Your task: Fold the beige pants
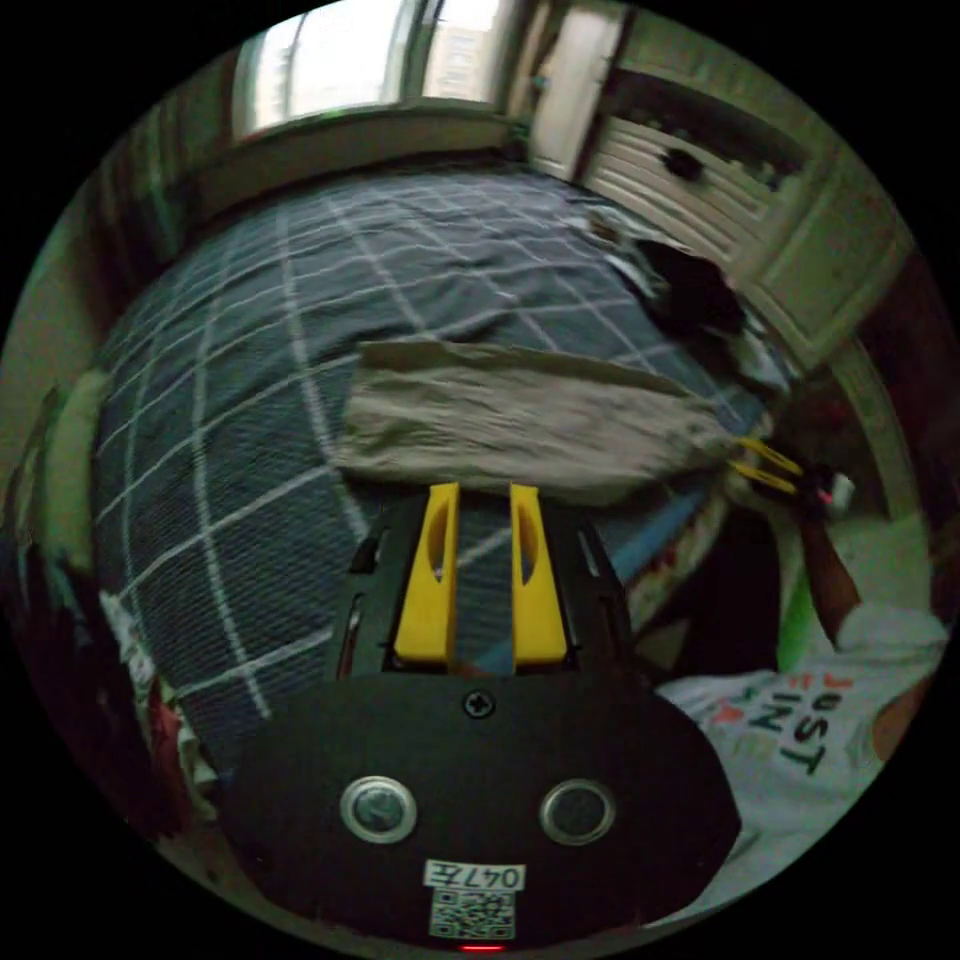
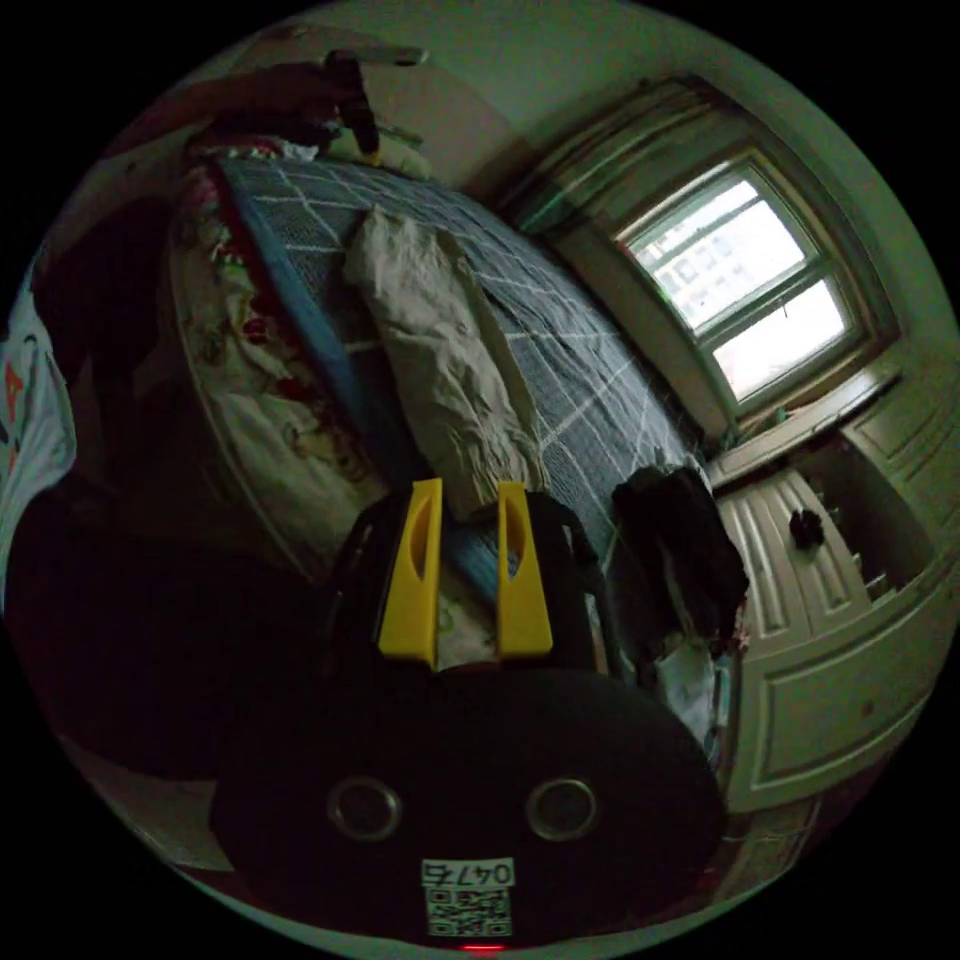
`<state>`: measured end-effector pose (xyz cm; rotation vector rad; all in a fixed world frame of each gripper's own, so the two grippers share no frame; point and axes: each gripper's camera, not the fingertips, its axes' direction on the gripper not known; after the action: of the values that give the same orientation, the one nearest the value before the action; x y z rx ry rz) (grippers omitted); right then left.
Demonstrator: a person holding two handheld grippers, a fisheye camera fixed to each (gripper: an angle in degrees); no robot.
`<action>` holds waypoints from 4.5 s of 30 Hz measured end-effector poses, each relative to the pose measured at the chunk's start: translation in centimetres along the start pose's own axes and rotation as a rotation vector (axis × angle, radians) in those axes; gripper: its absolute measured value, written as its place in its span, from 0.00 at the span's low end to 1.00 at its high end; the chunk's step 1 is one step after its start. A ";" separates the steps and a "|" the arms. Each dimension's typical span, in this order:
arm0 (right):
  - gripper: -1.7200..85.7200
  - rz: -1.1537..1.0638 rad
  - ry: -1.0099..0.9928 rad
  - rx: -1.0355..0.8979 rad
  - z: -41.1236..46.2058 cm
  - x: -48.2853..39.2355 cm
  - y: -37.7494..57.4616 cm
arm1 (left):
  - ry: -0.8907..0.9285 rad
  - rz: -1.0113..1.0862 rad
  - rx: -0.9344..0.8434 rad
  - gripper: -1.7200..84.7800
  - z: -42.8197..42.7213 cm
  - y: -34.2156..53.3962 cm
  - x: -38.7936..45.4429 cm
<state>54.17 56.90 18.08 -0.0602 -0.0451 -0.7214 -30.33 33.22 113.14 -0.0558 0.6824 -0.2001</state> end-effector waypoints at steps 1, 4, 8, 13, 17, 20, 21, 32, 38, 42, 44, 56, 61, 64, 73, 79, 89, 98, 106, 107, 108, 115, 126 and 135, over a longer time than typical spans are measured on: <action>0.07 -0.054 0.016 -0.025 1.2 -0.5 -0.7 | 0.076 0.066 -0.018 0.11 0.5 0.7 2.6; 0.06 -0.241 0.033 -0.077 3.6 -1.8 -2.4 | 0.223 0.176 -0.097 0.11 2.2 2.5 8.3; 0.04 -0.313 -0.038 -0.111 4.8 0.2 -4.5 | 0.235 0.177 -0.171 0.11 5.4 4.5 13.2; 0.03 -0.018 -0.412 -0.189 7.9 9.1 -8.0 | 0.179 0.121 -0.050 0.13 6.1 5.8 17.5; 0.03 0.057 -0.475 -0.235 10.0 12.4 -10.0 | -0.011 0.099 0.058 0.14 5.9 6.2 21.1; 0.03 0.039 -0.472 -0.263 11.3 13.2 -11.5 | -0.151 0.105 0.157 0.14 4.9 6.8 23.2; 0.03 0.025 -0.471 -0.270 11.7 13.2 -11.9 | -0.171 0.111 0.173 0.14 4.8 7.0 23.6; 0.03 -0.113 -0.576 -0.260 14.0 11.0 -12.6 | -0.497 0.348 0.250 0.03 4.2 10.0 29.4; 0.04 -0.161 -0.588 -0.190 16.3 8.6 -11.3 | -0.005 0.152 0.169 0.01 2.3 13.6 23.2; 0.03 -0.088 -0.520 -0.109 14.9 11.1 -11.4 | 0.028 0.116 0.228 0.01 -0.7 15.2 20.7; 0.03 -0.035 -0.479 -0.057 14.7 12.5 -12.1 | 0.015 0.152 0.239 0.01 -1.9 14.4 20.4; 0.02 0.244 -0.502 -0.070 24.9 14.8 -12.9 | 0.218 0.029 0.083 0.01 6.7 12.4 15.6; 0.04 0.158 -0.489 0.170 21.1 17.0 -20.1 | 0.212 -0.186 0.322 0.01 1.9 16.0 9.6; 0.06 0.029 -0.579 0.236 22.4 16.1 -27.3 | 0.069 -0.342 0.329 0.01 0.7 17.1 5.1; 0.11 -0.120 -0.587 0.219 34.6 10.8 -46.9 | -0.130 -0.377 0.304 0.01 -0.1 16.2 -0.5; 0.12 -0.166 -0.655 0.050 42.2 8.5 -52.3 | -0.177 -0.332 0.254 0.02 1.6 15.0 -2.0; 0.05 -0.238 -0.635 0.088 42.8 8.6 -50.9 | -0.082 -0.292 0.049 0.22 6.3 8.3 -5.9; 0.02 -0.259 -0.655 0.350 37.7 12.9 -45.9 | -0.112 -0.223 0.119 0.03 8.6 6.5 -3.8; 0.02 -0.135 -0.903 0.514 32.9 23.0 -36.2 | 0.186 -0.076 0.277 0.01 5.0 6.4 6.0; 0.02 -0.126 -0.908 0.508 32.8 23.7 -35.2 | 0.192 -0.048 0.276 0.01 5.4 6.1 8.3; 0.02 -0.118 -0.916 0.496 32.5 24.8 -33.3 | 0.195 -0.039 0.272 0.01 5.7 5.9 9.4; 0.02 -0.034 -0.962 0.328 32.4 28.2 -22.6 | 0.290 -0.045 0.174 0.01 13.7 3.6 19.7; 0.08 0.217 -0.775 0.140 29.8 31.0 -11.6 | 0.251 -0.005 0.113 0.01 18.6 1.6 27.4; 0.14 -0.134 -0.481 0.134 21.0 24.6 -11.4 | 0.278 -0.005 0.113 0.01 20.1 0.3 29.8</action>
<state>64.63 33.62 41.02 -0.1019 -0.5609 -0.8231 4.98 27.21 110.18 0.0800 0.9470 -0.2534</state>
